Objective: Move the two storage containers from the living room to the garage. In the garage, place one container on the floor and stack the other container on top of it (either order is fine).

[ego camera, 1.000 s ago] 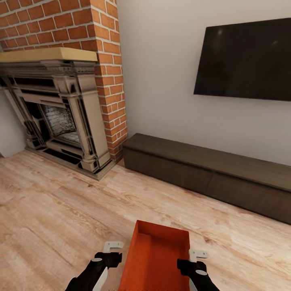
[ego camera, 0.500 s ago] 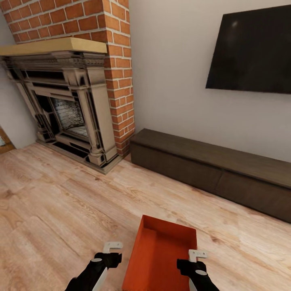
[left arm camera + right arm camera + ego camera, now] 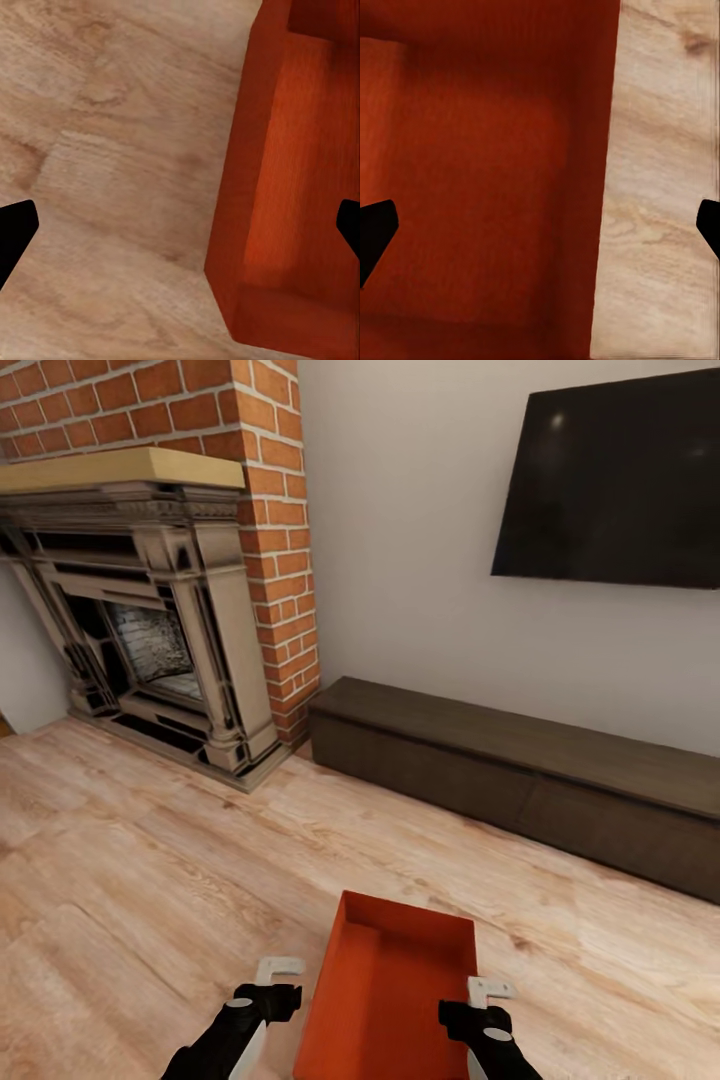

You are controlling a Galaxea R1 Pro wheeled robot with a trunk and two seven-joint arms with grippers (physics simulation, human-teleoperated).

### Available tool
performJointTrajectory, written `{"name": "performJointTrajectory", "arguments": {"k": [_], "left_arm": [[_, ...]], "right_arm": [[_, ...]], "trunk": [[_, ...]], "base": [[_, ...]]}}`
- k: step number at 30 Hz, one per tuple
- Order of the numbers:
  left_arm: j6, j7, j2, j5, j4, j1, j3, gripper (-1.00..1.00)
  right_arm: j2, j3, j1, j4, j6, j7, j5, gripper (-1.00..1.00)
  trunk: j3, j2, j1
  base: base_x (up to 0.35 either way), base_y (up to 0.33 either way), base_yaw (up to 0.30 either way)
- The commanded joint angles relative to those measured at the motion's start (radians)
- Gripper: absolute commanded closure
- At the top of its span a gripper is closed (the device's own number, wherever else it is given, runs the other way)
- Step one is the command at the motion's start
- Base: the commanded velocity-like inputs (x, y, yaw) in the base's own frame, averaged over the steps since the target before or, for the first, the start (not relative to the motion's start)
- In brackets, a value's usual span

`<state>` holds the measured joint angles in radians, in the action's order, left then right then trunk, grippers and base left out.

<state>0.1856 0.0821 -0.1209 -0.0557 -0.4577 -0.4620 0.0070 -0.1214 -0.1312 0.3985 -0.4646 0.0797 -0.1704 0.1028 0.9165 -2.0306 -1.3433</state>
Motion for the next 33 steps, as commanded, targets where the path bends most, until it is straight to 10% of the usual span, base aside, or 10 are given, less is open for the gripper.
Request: {"name": "performJointTrajectory", "arguments": {"k": [1,33], "left_arm": [[0.006,0.002,0.0,-0.006,-0.003,0.0,0.001,-1.0],[0.007,0.002,-0.001,-0.007,-0.003,0.0,0.001,-1.0]], "right_arm": [[-0.001,-0.005,0.0,-0.002,0.007,-0.001,0.011,-1.0],[0.0,-0.005,0.0,-0.002,0.002,-0.003,0.011,-1.0]], "trunk": [[0.001,0.0,0.0],[0.001,0.0,0.0]], "base": [[0.0,0.0,-0.272],[0.0,0.0,-0.135]]}}
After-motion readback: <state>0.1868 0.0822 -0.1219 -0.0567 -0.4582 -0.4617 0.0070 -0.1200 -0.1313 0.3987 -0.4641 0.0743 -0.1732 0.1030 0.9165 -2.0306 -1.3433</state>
